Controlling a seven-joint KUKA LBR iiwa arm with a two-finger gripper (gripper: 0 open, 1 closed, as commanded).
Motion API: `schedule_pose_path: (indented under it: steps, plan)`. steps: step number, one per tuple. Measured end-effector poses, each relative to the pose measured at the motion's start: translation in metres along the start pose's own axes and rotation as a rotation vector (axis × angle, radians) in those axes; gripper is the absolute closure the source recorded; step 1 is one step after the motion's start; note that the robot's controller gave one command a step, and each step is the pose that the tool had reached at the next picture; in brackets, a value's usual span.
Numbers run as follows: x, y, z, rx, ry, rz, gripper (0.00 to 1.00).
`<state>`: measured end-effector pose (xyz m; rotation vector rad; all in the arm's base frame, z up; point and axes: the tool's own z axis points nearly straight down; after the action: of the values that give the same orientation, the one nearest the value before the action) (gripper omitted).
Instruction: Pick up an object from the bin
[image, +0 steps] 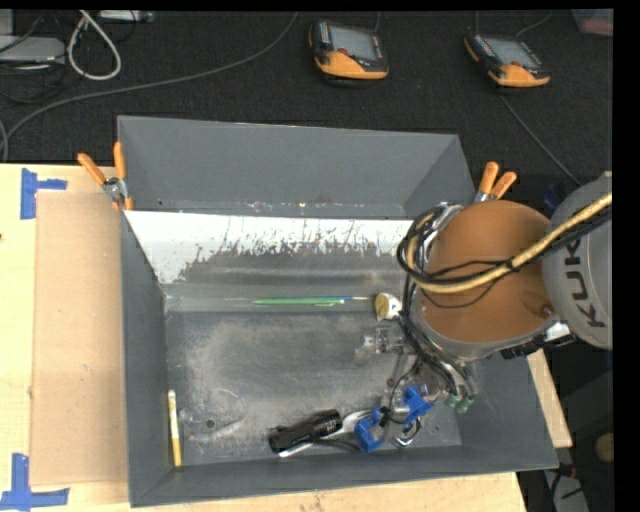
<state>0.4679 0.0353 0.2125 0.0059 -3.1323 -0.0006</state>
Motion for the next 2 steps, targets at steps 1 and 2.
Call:
schedule_pose_path:
  steps: [1,2]
  plan:
    - [-0.001,0.0,-0.003,0.0,-0.007,0.002,0.0]
    - [-0.007,0.024,0.067,0.001,-0.007,-0.197,0.0]
